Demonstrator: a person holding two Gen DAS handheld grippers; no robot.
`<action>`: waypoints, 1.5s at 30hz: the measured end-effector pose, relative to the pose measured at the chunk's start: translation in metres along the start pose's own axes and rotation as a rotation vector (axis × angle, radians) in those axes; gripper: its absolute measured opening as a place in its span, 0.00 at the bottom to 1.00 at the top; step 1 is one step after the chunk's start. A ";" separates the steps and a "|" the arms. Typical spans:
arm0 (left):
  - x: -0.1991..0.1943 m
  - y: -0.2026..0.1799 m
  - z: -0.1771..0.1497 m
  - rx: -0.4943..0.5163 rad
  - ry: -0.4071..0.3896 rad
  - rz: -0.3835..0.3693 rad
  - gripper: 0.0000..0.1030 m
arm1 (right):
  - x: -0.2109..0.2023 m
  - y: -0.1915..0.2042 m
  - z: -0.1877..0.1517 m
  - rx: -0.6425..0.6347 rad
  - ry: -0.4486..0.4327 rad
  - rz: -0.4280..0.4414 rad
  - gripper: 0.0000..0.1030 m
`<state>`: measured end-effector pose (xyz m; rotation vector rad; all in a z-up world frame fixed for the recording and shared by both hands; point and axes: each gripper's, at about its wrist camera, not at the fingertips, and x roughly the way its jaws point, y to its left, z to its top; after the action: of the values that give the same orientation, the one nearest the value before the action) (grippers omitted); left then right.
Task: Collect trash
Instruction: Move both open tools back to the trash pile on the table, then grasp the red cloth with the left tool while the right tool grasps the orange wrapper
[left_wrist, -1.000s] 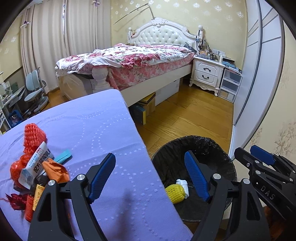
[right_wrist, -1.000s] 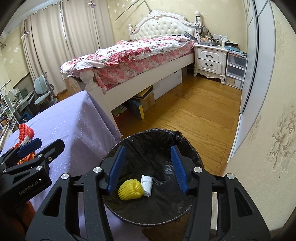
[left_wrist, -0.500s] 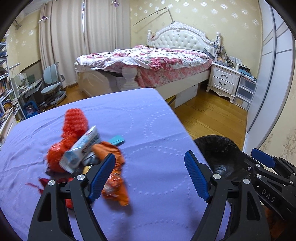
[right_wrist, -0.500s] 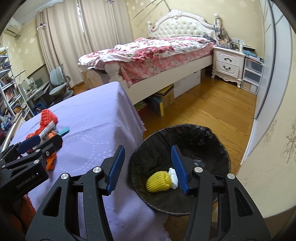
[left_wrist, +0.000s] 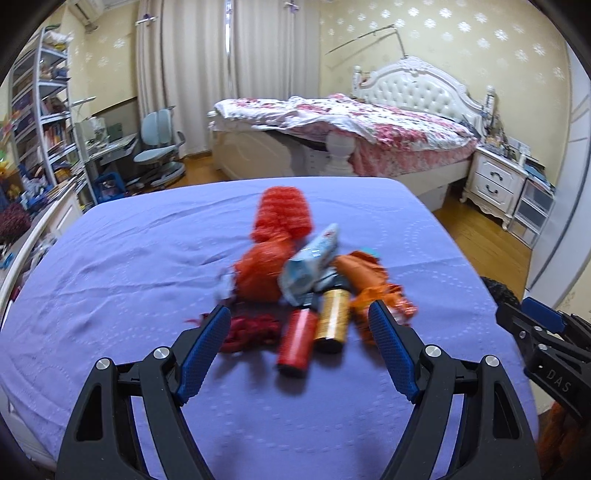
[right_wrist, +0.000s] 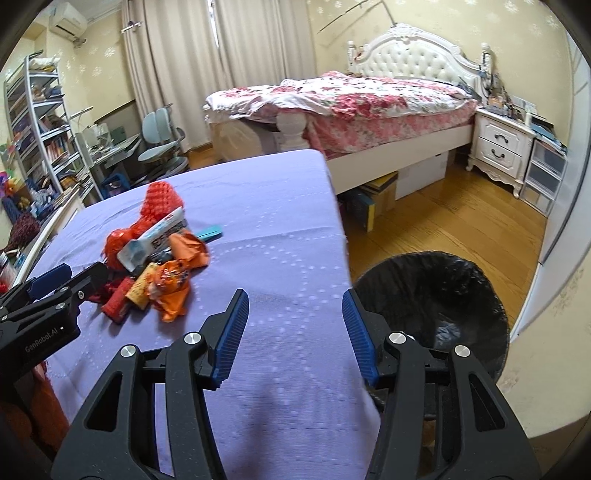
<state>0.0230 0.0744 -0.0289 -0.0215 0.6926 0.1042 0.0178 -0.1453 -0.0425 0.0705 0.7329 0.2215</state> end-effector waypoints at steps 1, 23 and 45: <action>0.000 0.006 -0.002 -0.009 0.003 0.007 0.75 | 0.000 0.003 -0.001 -0.006 0.002 0.005 0.50; 0.047 0.053 -0.010 -0.045 0.171 -0.038 0.74 | 0.027 0.041 0.000 -0.073 0.063 0.046 0.56; 0.031 0.080 -0.021 -0.079 0.162 -0.041 0.43 | 0.036 0.086 0.001 -0.145 0.077 0.110 0.56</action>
<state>0.0246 0.1558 -0.0639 -0.1206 0.8492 0.0911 0.0295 -0.0536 -0.0534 -0.0360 0.7882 0.3838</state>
